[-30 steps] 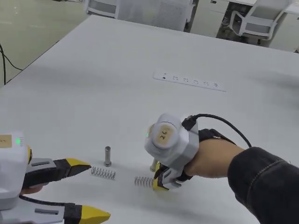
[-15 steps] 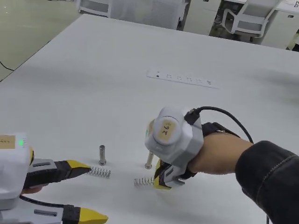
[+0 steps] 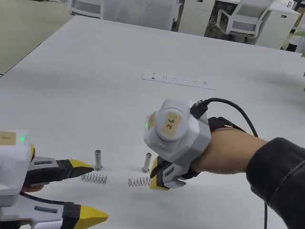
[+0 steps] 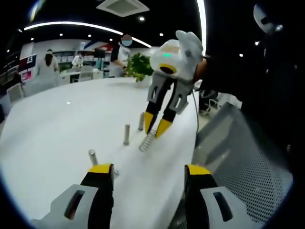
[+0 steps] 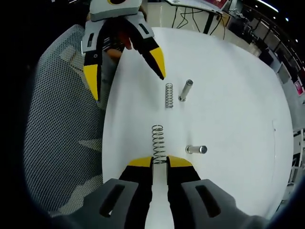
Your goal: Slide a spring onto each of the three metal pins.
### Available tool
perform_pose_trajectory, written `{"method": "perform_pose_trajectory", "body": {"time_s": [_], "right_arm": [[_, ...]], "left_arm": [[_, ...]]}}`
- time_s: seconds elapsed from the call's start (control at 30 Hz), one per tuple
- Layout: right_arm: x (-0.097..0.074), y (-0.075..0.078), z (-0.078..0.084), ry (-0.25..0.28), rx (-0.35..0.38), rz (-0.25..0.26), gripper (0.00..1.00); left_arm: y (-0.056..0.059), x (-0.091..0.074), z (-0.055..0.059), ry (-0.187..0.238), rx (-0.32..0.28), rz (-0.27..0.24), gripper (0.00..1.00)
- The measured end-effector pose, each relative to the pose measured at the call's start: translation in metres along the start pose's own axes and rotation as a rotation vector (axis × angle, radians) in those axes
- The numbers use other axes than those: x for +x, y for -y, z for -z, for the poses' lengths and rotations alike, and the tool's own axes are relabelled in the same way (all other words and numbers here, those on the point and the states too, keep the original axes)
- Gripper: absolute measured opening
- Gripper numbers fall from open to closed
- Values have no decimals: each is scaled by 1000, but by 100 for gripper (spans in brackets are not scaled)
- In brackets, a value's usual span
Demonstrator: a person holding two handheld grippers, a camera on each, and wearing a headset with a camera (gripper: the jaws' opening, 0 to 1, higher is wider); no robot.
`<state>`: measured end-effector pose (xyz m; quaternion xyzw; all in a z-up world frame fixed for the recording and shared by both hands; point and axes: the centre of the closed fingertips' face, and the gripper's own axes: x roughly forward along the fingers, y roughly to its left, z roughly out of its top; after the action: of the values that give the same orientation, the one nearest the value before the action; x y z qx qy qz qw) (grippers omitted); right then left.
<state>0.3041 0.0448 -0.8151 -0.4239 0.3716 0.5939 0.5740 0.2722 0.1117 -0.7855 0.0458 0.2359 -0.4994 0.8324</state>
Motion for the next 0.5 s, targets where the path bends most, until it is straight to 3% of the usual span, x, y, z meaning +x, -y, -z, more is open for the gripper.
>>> {"method": "perform_pose_trajectory", "body": {"time_s": [0.5], "right_arm": [[-11, -11, -18, 38, -22, -4, 7]], "left_arm": [[6, 13, -6, 12, 76, 54, 41]]}}
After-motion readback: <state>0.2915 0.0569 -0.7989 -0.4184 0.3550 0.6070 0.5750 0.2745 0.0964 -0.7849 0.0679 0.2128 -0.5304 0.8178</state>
